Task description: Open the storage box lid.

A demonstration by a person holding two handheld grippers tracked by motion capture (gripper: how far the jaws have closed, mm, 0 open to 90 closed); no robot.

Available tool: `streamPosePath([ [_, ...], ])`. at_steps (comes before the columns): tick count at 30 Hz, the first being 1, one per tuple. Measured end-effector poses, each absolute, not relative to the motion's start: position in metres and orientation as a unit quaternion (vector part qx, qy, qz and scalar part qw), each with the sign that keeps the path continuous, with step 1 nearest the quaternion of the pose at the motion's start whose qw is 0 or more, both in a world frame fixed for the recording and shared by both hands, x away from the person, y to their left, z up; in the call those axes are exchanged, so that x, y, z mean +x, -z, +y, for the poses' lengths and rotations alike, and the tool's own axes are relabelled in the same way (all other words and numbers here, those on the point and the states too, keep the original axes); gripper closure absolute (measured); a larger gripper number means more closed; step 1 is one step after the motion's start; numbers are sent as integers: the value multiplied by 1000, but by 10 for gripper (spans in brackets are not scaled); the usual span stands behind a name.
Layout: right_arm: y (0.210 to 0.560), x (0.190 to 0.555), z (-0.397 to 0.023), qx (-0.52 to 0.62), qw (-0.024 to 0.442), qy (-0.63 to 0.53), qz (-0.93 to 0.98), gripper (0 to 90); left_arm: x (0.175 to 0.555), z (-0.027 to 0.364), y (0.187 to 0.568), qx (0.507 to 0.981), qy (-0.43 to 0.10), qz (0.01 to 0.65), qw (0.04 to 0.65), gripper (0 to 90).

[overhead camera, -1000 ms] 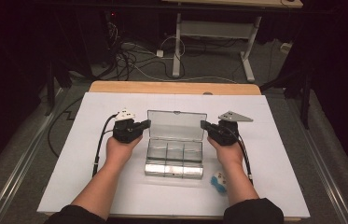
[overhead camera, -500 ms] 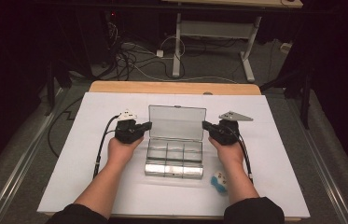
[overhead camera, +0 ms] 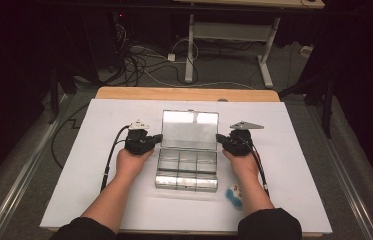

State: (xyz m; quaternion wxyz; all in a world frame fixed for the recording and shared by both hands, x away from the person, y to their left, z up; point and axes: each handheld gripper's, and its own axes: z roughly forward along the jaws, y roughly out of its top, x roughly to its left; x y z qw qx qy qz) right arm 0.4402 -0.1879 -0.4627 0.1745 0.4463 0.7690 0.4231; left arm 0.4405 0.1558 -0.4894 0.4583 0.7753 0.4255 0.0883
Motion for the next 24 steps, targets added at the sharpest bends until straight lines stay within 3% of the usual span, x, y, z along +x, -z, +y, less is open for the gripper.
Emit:
streamPosePath([
  [9,472,446,-190,459,158,-394,780,900,441,153,497,797,-74,435,413,876],
  [16,471,443,-190,455,159,-388,786,900,434,154,494,799,-73,431,412,875],
  [24,460,414,-208,442,179,-408,779,900,423,152,497,812,-67,408,411,876],
])
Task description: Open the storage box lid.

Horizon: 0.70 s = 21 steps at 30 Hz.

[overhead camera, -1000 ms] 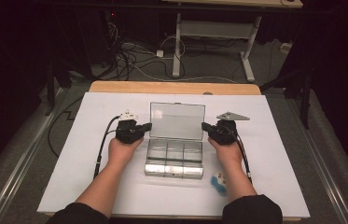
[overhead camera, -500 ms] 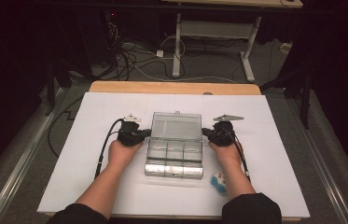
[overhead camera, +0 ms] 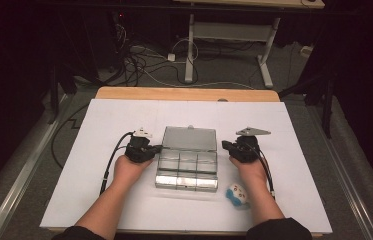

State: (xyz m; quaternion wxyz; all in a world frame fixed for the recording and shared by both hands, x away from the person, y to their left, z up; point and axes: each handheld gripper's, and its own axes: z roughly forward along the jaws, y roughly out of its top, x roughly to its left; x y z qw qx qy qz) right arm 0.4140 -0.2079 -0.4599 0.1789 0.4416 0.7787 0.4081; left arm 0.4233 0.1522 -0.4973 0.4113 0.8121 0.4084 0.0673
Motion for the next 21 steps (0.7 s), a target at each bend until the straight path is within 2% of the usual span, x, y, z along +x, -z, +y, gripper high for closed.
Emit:
streamPosePath([
  [10,453,365,-233,413,212,-415,782,900,409,155,500,815,-64,393,421,876],
  [21,462,327,-247,406,213,-426,780,900,387,151,500,820,-71,374,427,876],
])
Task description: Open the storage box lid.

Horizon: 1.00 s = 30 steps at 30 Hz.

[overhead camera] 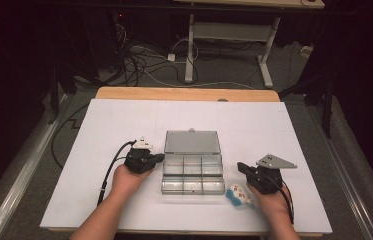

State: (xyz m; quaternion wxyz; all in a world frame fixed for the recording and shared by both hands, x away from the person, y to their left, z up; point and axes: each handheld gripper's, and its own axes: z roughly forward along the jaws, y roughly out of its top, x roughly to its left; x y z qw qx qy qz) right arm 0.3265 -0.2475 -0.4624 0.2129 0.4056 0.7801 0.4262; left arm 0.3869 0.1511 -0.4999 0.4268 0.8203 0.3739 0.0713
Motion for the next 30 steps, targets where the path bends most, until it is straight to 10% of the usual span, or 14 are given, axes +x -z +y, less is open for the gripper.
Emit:
streamPosePath([
  [19,472,281,-268,403,210,-430,780,775,305,215,503,782,-111,383,479,816],
  [30,468,268,-266,392,203,-438,783,455,291,212,500,802,-136,365,454,456],
])
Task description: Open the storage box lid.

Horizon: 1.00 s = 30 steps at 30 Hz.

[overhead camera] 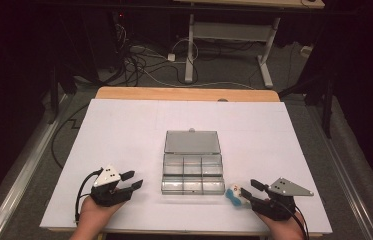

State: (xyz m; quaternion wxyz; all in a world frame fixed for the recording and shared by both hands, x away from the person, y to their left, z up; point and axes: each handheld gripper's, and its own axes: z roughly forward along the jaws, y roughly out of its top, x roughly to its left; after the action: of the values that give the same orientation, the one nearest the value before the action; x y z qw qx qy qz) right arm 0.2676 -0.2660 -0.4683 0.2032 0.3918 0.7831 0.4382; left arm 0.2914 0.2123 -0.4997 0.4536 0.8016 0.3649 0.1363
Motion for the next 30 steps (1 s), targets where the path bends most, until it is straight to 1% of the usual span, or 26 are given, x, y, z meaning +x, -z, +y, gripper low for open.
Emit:
streamPosePath([
  [2,468,265,-266,392,199,-440,783,367,291,211,501,801,-136,363,456,392],
  [4,468,264,-265,389,195,-444,783,303,291,209,502,804,-137,363,450,286],
  [8,467,263,-263,386,196,-449,782,160,292,207,502,805,-131,363,449,133],
  [9,467,264,-262,387,197,-450,780,138,292,207,502,806,-129,361,452,121],
  [11,468,265,-261,386,195,-450,782,75,293,206,501,806,-124,362,452,46],
  [13,470,267,-260,386,191,-449,783,16,293,205,502,806,-126,364,450,0],
  [18,471,269,-255,388,197,-437,787,3,293,203,503,805,-138,358,452,0],
  [27,472,268,-247,373,203,-417,804,3,295,203,504,809,-118,360,449,0],
  [30,473,267,-245,372,202,-409,809,6,294,202,504,810,-123,356,449,0],
])
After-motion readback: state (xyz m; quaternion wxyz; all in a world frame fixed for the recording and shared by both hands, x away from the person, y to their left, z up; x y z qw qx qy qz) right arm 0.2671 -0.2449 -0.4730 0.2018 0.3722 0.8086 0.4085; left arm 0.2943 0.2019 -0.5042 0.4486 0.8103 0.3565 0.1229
